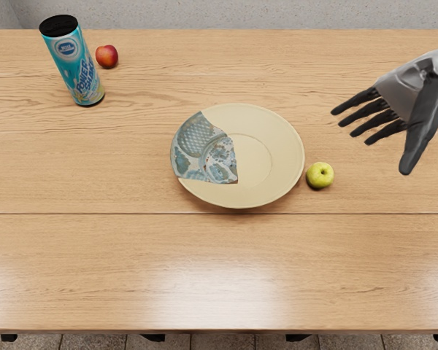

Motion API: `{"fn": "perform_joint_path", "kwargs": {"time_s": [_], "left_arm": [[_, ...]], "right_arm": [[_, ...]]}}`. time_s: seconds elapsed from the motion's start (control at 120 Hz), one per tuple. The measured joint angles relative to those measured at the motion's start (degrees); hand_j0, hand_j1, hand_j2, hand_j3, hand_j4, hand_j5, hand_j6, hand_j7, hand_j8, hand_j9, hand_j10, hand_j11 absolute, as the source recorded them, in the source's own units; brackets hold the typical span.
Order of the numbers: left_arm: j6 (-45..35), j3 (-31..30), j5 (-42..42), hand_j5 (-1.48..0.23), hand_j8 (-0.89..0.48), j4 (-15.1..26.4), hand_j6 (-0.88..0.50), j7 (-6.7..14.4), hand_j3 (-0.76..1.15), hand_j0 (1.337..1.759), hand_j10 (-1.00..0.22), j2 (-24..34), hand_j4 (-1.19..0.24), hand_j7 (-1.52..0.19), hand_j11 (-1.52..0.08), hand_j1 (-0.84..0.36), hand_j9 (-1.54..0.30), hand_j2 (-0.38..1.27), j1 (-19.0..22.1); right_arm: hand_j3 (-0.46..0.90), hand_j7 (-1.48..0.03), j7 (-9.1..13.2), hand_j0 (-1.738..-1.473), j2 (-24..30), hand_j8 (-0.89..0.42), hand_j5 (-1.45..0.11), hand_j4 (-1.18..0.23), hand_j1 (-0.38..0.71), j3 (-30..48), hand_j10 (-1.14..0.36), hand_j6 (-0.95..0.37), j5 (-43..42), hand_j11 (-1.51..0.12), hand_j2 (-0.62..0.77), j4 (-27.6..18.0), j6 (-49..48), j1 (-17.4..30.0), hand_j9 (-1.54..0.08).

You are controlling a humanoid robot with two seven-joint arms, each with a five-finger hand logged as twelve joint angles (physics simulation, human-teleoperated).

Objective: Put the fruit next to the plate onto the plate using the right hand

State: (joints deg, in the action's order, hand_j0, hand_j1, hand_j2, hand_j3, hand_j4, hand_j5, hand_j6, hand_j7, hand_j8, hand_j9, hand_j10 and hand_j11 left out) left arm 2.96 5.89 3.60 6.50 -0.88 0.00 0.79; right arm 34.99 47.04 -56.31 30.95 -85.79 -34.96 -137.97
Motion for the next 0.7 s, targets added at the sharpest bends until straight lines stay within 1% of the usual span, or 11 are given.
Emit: {"fn": "perform_joint_path", "kwargs": {"time_s": [0.117,0.208,0.25,0.333,0.408,0.45,0.492,0.542,0.6,0.7], "left_arm": [[0.0,0.0,0.0,-0.02,-0.01,0.0,-0.01,0.0,0.0,1.658,-0.01,0.0,-0.01,-0.02,-0.02,0.33,-0.02,0.0,0.0],[0.0,0.0,0.0,-0.02,-0.01,0.0,-0.01,0.0,0.0,1.658,-0.01,0.0,-0.01,-0.02,-0.02,0.33,-0.02,0.0,0.0],[0.0,0.0,0.0,-0.02,-0.01,0.0,-0.01,0.0,0.0,1.658,-0.01,0.0,-0.01,-0.02,-0.02,0.33,-0.02,0.0,0.0],[0.0,0.0,0.0,-0.02,-0.01,0.0,-0.01,0.0,0.0,1.658,-0.01,0.0,-0.01,-0.02,-0.02,0.33,-0.02,0.0,0.0],[0.0,0.0,0.0,-0.02,-0.01,0.0,-0.01,0.0,0.0,1.658,-0.01,0.0,-0.01,-0.02,-0.02,0.33,-0.02,0.0,0.0],[0.0,0.0,0.0,-0.02,-0.01,0.0,-0.01,0.0,0.0,1.658,-0.01,0.0,-0.01,-0.02,-0.02,0.33,-0.02,0.0,0.0],[0.0,0.0,0.0,-0.02,-0.01,0.0,-0.01,0.0,0.0,1.658,-0.01,0.0,-0.01,-0.02,-0.02,0.33,-0.02,0.0,0.0],[0.0,0.0,0.0,-0.02,-0.01,0.0,-0.01,0.0,0.0,1.658,-0.01,0.0,-0.01,-0.02,-0.02,0.33,-0.02,0.0,0.0],[0.0,0.0,0.0,-0.02,-0.01,0.0,-0.01,0.0,0.0,1.658,-0.01,0.0,-0.01,-0.02,-0.02,0.33,-0.02,0.0,0.0],[0.0,0.0,0.0,-0.02,-0.01,0.0,-0.01,0.0,0.0,1.658,-0.01,0.0,-0.01,-0.02,-0.02,0.33,-0.02,0.0,0.0]], "right_arm": [[0.0,0.0,0.0,-1.658,2.7,0.0,0.0,0.0,-0.35,3.3,-0.01,-0.01,-0.6,0.01,0.0,0.5,0.0,1.1,-0.02],[0.0,0.0,0.0,-1.658,3.4,0.0,0.0,0.0,-0.35,7.3,0.0,0.0,-1.9,0.01,0.0,1.8,0.4,7.5,-0.01],[0.0,0.0,0.0,-1.658,3.5,0.0,0.0,0.0,-0.35,9.2,0.0,0.0,-3.1,0.0,0.0,2.3,4.4,9.7,-0.01],[0.0,0.0,0.0,-1.658,2.1,0.0,0.0,0.0,-0.35,13.1,0.0,0.0,-6.9,0.0,0.0,2.3,16.6,12.5,-0.01],[0.0,0.0,0.0,-1.658,-2.3,0.0,0.0,0.0,-0.35,17.9,0.0,0.0,-12.3,0.0,0.0,1.3,29.8,16.0,0.0],[0.0,0.0,0.0,-1.658,-7.0,0.0,0.0,0.0,-0.35,19.9,0.0,0.0,-14.6,0.0,0.0,1.4,36.5,18.0,0.0],[0.0,0.0,0.0,-1.658,-12.4,0.0,0.0,0.0,-0.35,20.7,0.0,0.0,-16.1,0.0,0.0,1.9,41.4,19.5,0.0],[0.0,0.0,0.0,-1.658,-17.7,0.0,0.0,0.0,-0.35,20.2,0.0,0.0,-17.1,0.0,0.0,2.4,45.1,20.7,0.0],[0.0,0.0,0.0,-1.658,-22.5,0.0,0.0,0.0,-0.35,17.8,0.0,0.0,-17.7,0.0,0.0,2.6,47.7,21.7,0.0],[0.0,0.0,0.0,-1.658,-27.3,0.0,0.0,0.0,-0.35,13.3,0.0,0.0,-17.6,0.0,0.0,2.7,51.4,22.9,0.0]]}}
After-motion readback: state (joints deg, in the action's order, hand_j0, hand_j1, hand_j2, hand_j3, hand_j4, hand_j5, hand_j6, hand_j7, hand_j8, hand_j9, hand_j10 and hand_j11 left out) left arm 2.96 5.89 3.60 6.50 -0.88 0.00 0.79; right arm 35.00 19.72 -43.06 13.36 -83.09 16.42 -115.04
